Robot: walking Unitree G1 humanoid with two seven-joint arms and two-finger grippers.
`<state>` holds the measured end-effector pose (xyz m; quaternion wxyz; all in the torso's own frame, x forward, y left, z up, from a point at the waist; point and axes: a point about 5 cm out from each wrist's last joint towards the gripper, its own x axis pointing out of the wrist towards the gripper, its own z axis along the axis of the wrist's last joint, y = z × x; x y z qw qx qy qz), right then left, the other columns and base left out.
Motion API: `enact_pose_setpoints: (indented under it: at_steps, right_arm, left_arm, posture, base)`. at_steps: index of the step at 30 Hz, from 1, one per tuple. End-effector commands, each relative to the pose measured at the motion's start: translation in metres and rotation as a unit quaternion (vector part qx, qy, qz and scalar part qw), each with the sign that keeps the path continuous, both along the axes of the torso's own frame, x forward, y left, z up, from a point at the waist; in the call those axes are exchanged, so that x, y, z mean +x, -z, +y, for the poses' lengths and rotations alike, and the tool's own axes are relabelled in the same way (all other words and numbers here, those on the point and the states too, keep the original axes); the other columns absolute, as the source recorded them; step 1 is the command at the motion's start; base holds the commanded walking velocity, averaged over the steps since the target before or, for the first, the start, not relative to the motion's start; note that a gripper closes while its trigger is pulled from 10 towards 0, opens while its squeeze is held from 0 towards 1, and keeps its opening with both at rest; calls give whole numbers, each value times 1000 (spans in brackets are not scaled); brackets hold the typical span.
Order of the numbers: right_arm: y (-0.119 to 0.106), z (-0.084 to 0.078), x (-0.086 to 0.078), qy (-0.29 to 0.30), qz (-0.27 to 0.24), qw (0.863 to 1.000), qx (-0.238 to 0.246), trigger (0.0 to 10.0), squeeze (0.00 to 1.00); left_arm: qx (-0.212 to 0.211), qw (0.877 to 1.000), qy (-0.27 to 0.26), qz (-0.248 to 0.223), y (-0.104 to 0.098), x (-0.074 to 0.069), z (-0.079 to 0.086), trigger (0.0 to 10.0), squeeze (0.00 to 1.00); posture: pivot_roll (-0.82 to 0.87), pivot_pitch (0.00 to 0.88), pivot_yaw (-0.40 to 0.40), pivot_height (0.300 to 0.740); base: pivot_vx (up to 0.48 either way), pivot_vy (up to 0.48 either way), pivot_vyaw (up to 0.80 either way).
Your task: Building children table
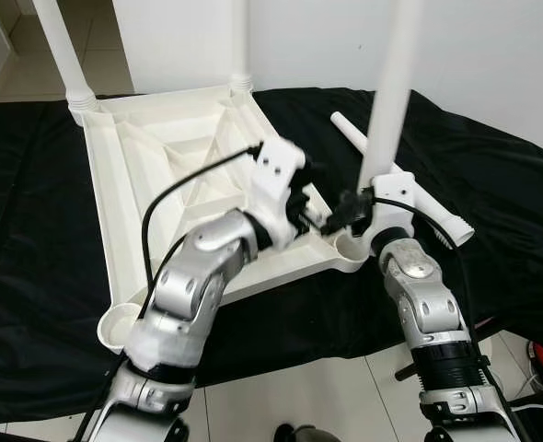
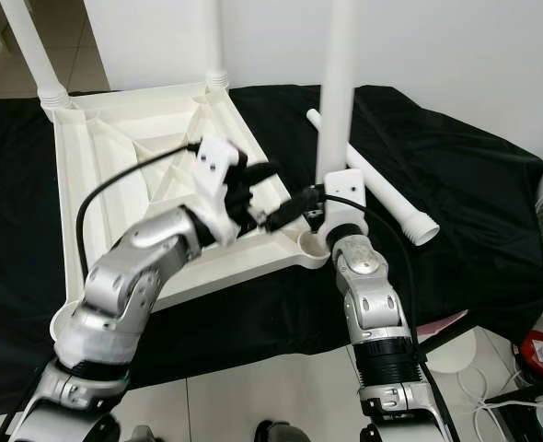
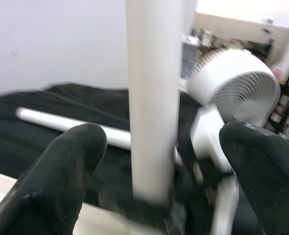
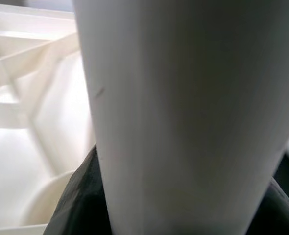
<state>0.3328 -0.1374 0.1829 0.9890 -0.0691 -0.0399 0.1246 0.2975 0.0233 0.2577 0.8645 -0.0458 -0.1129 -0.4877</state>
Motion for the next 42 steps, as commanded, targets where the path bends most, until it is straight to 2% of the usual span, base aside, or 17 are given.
enact_pose_setpoints:
  at_steps: [1,4,10,16,25,26,27,33,41,42]
  right_arm:
    - [-6,3,-1,-23,-5,1000,5,10000,0]
    - [-6,3,-2,-32,-3,999,5,10000,0]
    - [-6,11,-9,-95,-4,995,-19,10000,0]
    - [0,19,-14,-147,8,988,-39,10000,0]
    - [3,22,-15,-161,14,986,-44,10000,0]
    - [3,22,-15,-162,14,986,-44,10000,0]
    - [3,22,-15,-161,13,986,-46,10000,0]
    - [3,21,-15,-161,12,986,-42,10000,0]
    - [5,20,-14,-158,21,987,-37,10000,0]
    - [5,20,-14,-158,24,987,-35,10000,0]
  left_arm:
    - [-5,1000,-5,12,0,3,-1,10000,0]
    - [-6,1000,-6,3,-4,5,-1,10000,0]
    - [-23,1000,12,-11,-16,7,-5,10000,0]
    - [-9,1000,22,-11,-24,11,-12,10000,0]
    - [-13,1000,17,-14,-36,18,-13,10000,0]
    - [-16,1000,11,-16,-37,20,-12,5922,0]
    - [-24,1000,5,-15,-39,23,-10,0,0]
    - [-38,999,-5,-11,-43,28,-6,0,0]
    - [-26,1000,-9,-7,-43,29,-7,0,0]
    - [-18,1000,-15,-2,-42,30,-8,6118,0]
  posture:
    - [47,54,-55,740]
    - [46,51,-54,740]
    - [35,30,-48,740]
    - [35,13,-43,740]
    - [36,0,-36,740]
    - [36,0,-36,740]
    - [34,0,-32,740]
    - [35,0,-29,740]
    - [36,0,-30,740]
    - [36,0,-30,740]
  base:
    - [0,0,0]
    - [0,0,0]
    - [0,0,0]
    - [0,0,0]
    - [0,0,0]
    - [0,0,0]
    - [0,0,0]
    - [0,0,0]
    - [0,0,0]
    - [0,0,0]
